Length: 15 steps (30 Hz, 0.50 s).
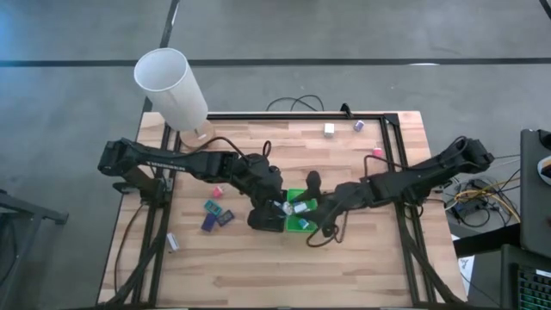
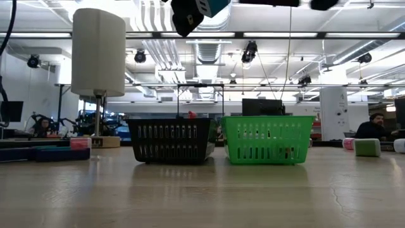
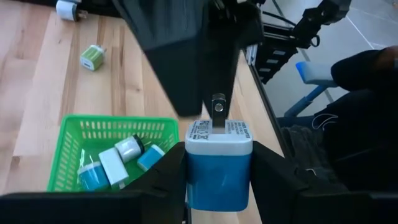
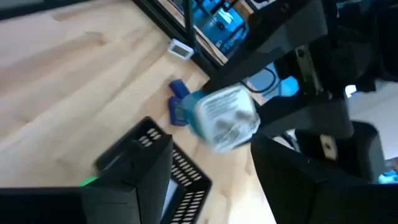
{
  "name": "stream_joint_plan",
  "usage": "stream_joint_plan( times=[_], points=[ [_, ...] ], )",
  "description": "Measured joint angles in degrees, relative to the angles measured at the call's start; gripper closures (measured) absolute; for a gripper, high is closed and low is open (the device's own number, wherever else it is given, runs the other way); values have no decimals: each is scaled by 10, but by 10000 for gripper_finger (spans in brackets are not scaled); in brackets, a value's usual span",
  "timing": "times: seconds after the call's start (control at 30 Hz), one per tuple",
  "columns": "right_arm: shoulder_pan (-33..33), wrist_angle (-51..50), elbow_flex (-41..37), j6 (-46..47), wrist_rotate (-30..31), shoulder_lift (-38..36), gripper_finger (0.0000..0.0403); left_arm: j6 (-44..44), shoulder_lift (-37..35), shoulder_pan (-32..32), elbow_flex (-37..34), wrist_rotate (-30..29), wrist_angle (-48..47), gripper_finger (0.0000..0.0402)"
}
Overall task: Pick & Place Office items
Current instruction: Put the blue charger adapter into the green basket
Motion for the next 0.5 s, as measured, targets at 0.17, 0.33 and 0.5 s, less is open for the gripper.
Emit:
stream_joint_plan(
  times=[0.17, 0.33, 0.5],
  points=[
    [0, -23, 54, -21, 10, 39, 187, -2, 0, 0, 0, 0, -3, 263],
    [0, -78, 107, -26, 15, 67, 187, -4, 0, 0, 0, 0, -10, 263],
    [0, -115, 140, -25, 16, 88, 187, -4, 0, 0, -1, -2, -15, 263]
  ],
)
